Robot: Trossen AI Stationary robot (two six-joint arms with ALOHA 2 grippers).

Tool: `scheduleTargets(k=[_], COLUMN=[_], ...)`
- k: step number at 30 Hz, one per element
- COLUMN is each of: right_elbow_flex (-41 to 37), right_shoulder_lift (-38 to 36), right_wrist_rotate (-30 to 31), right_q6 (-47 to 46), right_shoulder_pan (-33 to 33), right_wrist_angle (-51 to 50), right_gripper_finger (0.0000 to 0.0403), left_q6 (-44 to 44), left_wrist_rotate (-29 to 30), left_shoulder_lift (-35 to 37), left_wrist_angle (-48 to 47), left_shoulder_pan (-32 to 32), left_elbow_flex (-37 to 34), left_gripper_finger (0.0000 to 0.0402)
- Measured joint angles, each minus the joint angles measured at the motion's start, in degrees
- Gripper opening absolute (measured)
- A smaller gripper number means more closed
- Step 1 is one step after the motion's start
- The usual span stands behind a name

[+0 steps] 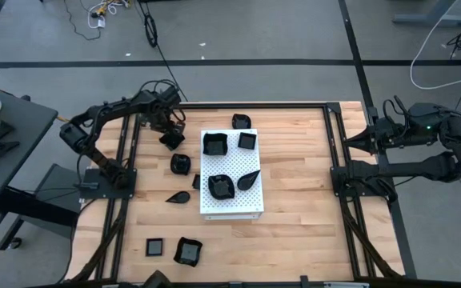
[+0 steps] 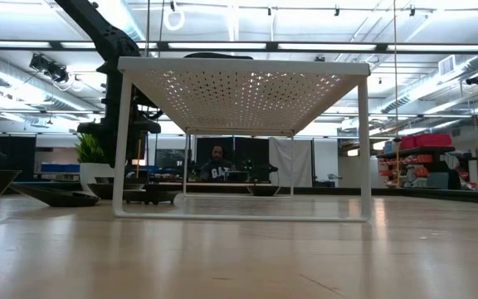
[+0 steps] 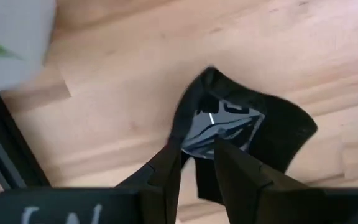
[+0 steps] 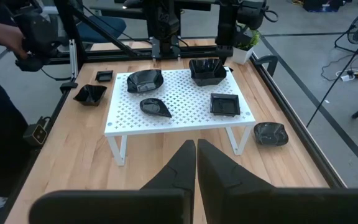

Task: Pick & Place Mini shaped plates
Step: Stack the black distorted square plate on top of the other black distorted square plate on the shelf

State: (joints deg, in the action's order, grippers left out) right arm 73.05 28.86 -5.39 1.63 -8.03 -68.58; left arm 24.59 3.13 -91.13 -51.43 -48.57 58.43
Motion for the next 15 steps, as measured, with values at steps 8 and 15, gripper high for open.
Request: scheduleTargets(k=[8,15], right_elbow_flex=[0.0,0.0], right_shoulder_lift=[0.0,0.0], right_wrist_rotate=[0.0,0.0], right_q6=[0.0,0.0], right_shoulder_pan=[0.0,0.0], right_wrist_angle=[0.0,0.0], right_gripper_finger=[0.0022,0.0022], left_q6=[11.4,22.1], left_wrist_rotate=[-0.1,0.2], left_shoulder_lift=[1.9,5.1], left_wrist_angle=[-7.9,-9.7], left_shoulder_pan=[3.6,5.4], left_elbow_flex=[0.0,0.0], left_gripper_finger=[0.0103,0.0103])
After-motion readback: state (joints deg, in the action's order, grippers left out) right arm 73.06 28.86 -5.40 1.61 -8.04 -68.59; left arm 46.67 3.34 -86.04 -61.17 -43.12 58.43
